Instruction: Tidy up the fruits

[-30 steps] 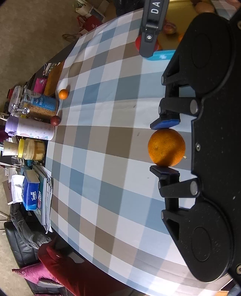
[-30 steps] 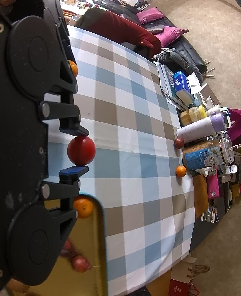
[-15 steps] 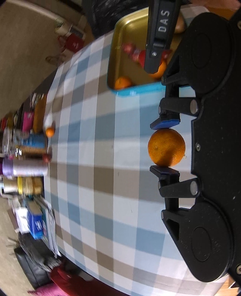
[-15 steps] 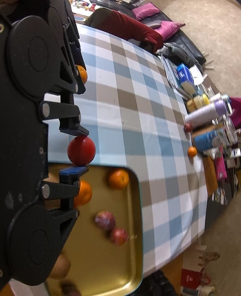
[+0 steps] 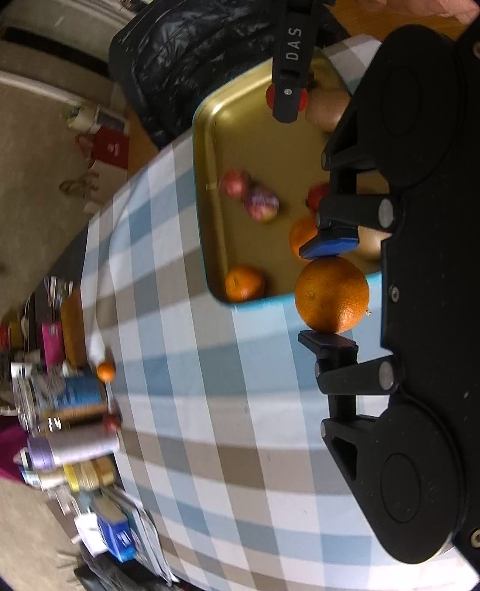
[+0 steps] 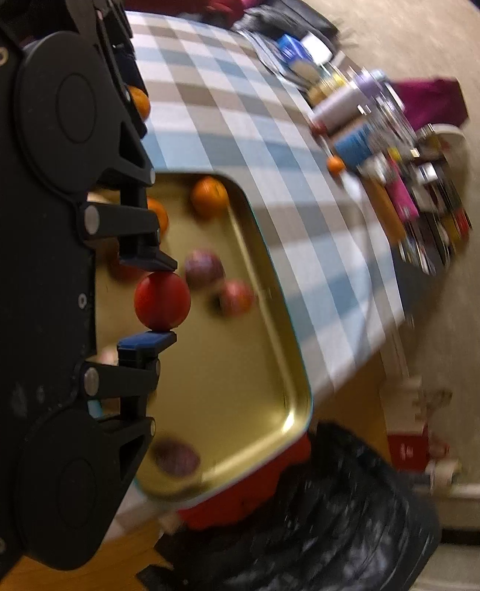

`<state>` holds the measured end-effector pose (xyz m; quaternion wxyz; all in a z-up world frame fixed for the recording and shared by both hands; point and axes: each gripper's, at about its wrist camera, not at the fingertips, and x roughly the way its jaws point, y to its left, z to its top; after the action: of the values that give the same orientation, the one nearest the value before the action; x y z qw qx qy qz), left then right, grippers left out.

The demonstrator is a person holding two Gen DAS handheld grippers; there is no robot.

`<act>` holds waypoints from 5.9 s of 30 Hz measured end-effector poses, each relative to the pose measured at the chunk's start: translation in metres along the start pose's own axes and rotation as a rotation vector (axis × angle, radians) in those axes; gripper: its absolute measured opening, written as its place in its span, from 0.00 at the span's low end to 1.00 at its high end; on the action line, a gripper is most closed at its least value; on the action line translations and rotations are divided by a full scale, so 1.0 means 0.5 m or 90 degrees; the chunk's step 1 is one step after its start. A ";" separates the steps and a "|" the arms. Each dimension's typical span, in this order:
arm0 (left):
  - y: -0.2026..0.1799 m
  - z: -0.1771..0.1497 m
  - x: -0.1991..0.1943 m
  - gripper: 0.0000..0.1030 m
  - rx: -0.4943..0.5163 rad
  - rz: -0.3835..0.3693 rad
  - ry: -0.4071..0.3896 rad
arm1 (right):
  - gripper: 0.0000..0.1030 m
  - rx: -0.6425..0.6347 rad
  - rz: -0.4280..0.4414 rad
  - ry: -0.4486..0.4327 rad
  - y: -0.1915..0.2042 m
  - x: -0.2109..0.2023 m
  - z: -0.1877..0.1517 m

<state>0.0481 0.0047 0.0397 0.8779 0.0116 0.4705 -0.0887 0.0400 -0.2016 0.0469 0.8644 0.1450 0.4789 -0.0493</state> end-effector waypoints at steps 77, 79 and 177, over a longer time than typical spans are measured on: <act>-0.113 0.062 0.068 0.51 0.032 0.033 -0.004 | 0.36 0.007 -0.009 -0.041 -0.078 0.010 0.069; -0.114 0.050 0.059 0.52 0.034 0.035 -0.009 | 0.36 -0.002 -0.014 -0.042 -0.075 0.003 0.053; -0.116 -0.139 0.020 0.52 -0.023 0.027 0.012 | 0.36 -0.046 -0.033 -0.046 -0.087 -0.042 -0.143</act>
<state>-0.0135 -0.0465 -0.0037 0.8753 0.0066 0.4797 -0.0613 -0.0393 -0.2227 0.0199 0.8842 0.0993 0.4526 -0.0594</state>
